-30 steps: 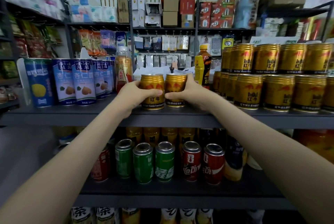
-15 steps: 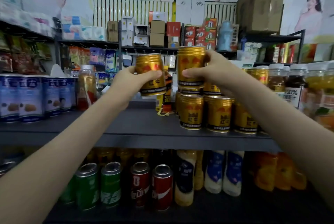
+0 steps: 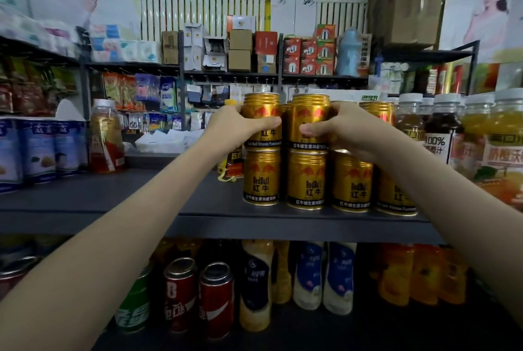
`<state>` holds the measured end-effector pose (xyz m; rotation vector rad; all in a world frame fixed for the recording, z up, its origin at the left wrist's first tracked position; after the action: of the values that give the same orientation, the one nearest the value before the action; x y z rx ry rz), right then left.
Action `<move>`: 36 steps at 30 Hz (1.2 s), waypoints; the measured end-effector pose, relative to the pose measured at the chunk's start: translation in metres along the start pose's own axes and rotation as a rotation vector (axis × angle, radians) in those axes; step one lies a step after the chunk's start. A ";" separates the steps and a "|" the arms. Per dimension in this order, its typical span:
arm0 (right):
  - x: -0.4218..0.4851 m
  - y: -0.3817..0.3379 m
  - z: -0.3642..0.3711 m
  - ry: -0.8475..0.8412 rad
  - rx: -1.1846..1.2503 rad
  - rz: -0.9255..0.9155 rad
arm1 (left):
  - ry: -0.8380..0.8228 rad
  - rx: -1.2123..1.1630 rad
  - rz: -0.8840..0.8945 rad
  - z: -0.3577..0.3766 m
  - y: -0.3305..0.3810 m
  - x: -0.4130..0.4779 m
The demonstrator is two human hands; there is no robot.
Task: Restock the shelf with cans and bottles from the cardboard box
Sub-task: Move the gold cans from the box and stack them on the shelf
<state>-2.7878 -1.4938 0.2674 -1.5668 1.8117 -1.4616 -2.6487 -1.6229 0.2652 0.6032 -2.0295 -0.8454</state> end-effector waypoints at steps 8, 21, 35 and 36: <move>0.006 0.002 -0.008 0.045 -0.207 -0.030 | 0.004 -0.019 0.029 0.008 -0.006 0.003; -0.041 -0.047 0.014 0.379 -0.819 -0.642 | 0.182 0.193 0.224 0.018 -0.003 -0.025; -0.119 -0.037 0.242 0.116 -0.475 -0.842 | 0.407 0.768 0.205 -0.088 -0.077 -0.221; -0.125 -0.036 0.271 0.064 -0.448 -0.832 | 0.420 0.797 0.171 -0.106 -0.092 -0.243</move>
<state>-2.5153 -1.5072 0.1407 -2.7589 1.6648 -1.4548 -2.4202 -1.5569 0.1163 0.9243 -1.9333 0.2256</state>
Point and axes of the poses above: each hand's wrist, its own x-axis towards the middle knuckle, its own z-axis out of the palm, y = z × x, the point moved 9 cm from there along x, towards the middle knuckle, and after that the axes turned 4 degrees about -y, right-handed, at the moved point
